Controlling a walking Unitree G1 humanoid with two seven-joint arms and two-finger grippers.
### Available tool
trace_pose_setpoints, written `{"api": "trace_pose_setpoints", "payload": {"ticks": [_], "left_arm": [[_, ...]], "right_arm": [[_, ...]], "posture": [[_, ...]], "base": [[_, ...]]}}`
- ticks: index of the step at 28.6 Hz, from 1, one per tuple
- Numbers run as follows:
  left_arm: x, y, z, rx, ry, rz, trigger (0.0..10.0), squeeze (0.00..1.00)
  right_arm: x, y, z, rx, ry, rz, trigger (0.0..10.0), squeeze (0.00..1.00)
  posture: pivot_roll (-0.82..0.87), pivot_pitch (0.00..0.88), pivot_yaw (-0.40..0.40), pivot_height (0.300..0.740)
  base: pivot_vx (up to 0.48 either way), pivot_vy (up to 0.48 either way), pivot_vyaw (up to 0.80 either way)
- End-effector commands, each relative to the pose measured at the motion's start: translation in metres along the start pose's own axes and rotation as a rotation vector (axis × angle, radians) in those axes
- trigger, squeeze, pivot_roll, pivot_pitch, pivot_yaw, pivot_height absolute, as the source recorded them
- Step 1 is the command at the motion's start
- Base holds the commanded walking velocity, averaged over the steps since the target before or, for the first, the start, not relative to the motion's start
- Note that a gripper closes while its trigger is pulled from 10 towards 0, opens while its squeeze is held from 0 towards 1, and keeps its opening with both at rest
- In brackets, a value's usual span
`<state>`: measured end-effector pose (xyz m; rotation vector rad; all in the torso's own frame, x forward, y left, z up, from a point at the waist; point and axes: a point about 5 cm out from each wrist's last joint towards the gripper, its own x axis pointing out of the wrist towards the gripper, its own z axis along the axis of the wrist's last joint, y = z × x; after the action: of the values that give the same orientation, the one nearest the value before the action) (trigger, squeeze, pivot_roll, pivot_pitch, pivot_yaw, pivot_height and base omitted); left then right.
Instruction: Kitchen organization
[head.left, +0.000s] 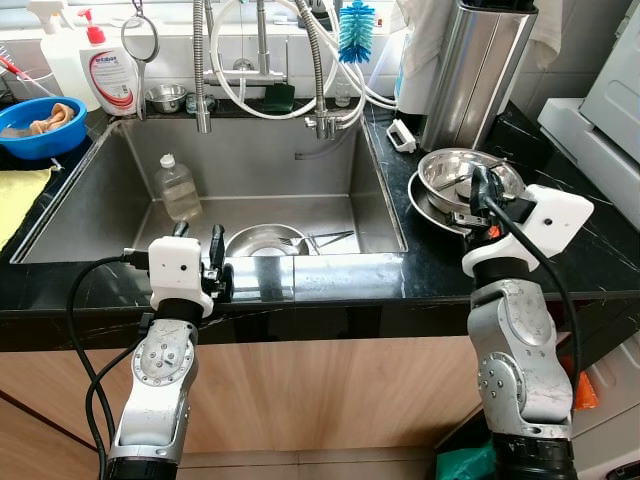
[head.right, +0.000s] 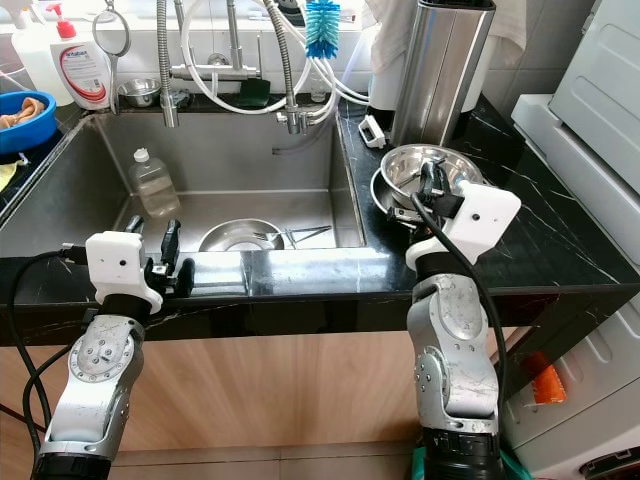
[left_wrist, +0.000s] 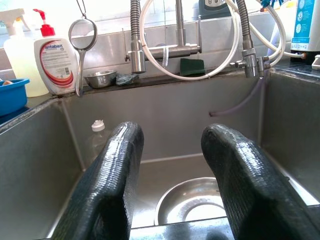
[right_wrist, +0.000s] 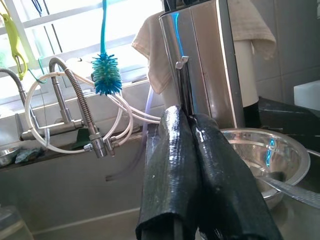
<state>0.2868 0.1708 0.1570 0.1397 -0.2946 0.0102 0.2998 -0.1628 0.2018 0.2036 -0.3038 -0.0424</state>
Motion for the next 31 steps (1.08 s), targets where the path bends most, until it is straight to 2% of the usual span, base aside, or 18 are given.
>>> {"api": "trace_pose_setpoints", "payload": {"ticks": [1,7,8,9,12,13,14,15,26,27,28,29,31], "left_arm": [[-0.004,0.0,-0.007,-0.001,0.032,0.003,10.0,0.0],[-0.004,-0.001,-0.008,-0.002,0.032,0.0,10.0,0.0],[-0.004,-0.001,-0.008,-0.002,0.032,-0.001,10.0,0.0],[-0.004,-0.001,-0.008,-0.002,0.032,-0.003,10.0,0.0],[-0.004,-0.001,-0.008,-0.002,0.031,-0.004,10.0,0.0],[-0.004,-0.002,-0.008,-0.002,0.031,-0.005,10.0,0.0],[-0.004,-0.002,-0.008,-0.002,0.031,-0.005,10.0,0.0],[-0.004,-0.002,-0.008,-0.003,0.032,-0.006,10.0,0.0],[-0.005,-0.002,-0.009,-0.002,0.038,-0.005,10.0,0.0],[-0.005,-0.002,-0.009,-0.002,0.039,-0.005,10.0,0.0],[-0.005,-0.002,-0.009,-0.002,0.04,-0.005,10.0,0.0],[-0.005,-0.002,-0.009,-0.002,0.04,-0.004,10.0,0.0],[-0.005,-0.002,-0.009,-0.002,0.04,-0.004,10.0,0.0]], "right_arm": [[0.004,0.002,0.01,-0.014,-0.043,0.001,10.0,0.0],[0.004,-0.006,0.004,-0.025,-0.007,-0.056,10.0,0.0],[0.003,-0.007,0.003,-0.022,-0.001,-0.063,10.0,0.19],[0.002,-0.01,-0.001,-0.023,0.017,-0.077,10.0,0.66],[0.001,-0.013,-0.005,-0.026,0.043,-0.101,10.0,0.65],[-0.001,-0.016,-0.008,-0.026,0.066,-0.13,10.0,0.58],[-0.001,-0.016,-0.008,-0.026,0.066,-0.13,10.0,0.58],[-0.002,-0.02,-0.011,-0.018,0.079,-0.153,10.0,0.0],[-0.006,-0.025,-0.022,-0.029,0.133,-0.174,10.0,0.0],[-0.006,-0.024,-0.022,-0.026,0.133,-0.175,10.0,0.54],[-0.006,-0.024,-0.022,-0.026,0.134,-0.177,10.0,0.54],[-0.006,-0.025,-0.022,-0.028,0.134,-0.181,10.0,1.0],[-0.006,-0.025,-0.022,-0.031,0.134,-0.184,10.0,1.0]], "posture": [[-0.06,0.004,-0.022,0.706],[-0.07,0.0,-0.022,0.706],[-0.07,0.0,-0.022,0.706],[-0.07,0.0,-0.022,0.706],[-0.07,0.0,-0.022,0.706],[-0.07,0.0,-0.023,0.706],[-0.07,0.0,-0.023,0.706],[-0.06,0.0,-0.023,0.706],[-0.06,0.001,-0.024,0.706],[-0.07,0.002,-0.024,0.706],[-0.07,0.002,-0.024,0.706],[-0.06,0.003,-0.024,0.706],[-0.06,0.003,-0.024,0.706]], "base": [[0.0,0.0,0.0],[0.0,0.0,0.0],[0.0,0.0,0.0],[0.0,0.0,0.0],[0.0,0.0,0.0],[0.0,0.0,0.0],[0.0,0.0,0.0],[0.0,0.0,0.0],[0.0,0.0,0.0],[0.0,0.0,0.0],[0.0,0.0,0.0],[0.0,0.0,0.0],[0.0,0.0,0.0]]}}
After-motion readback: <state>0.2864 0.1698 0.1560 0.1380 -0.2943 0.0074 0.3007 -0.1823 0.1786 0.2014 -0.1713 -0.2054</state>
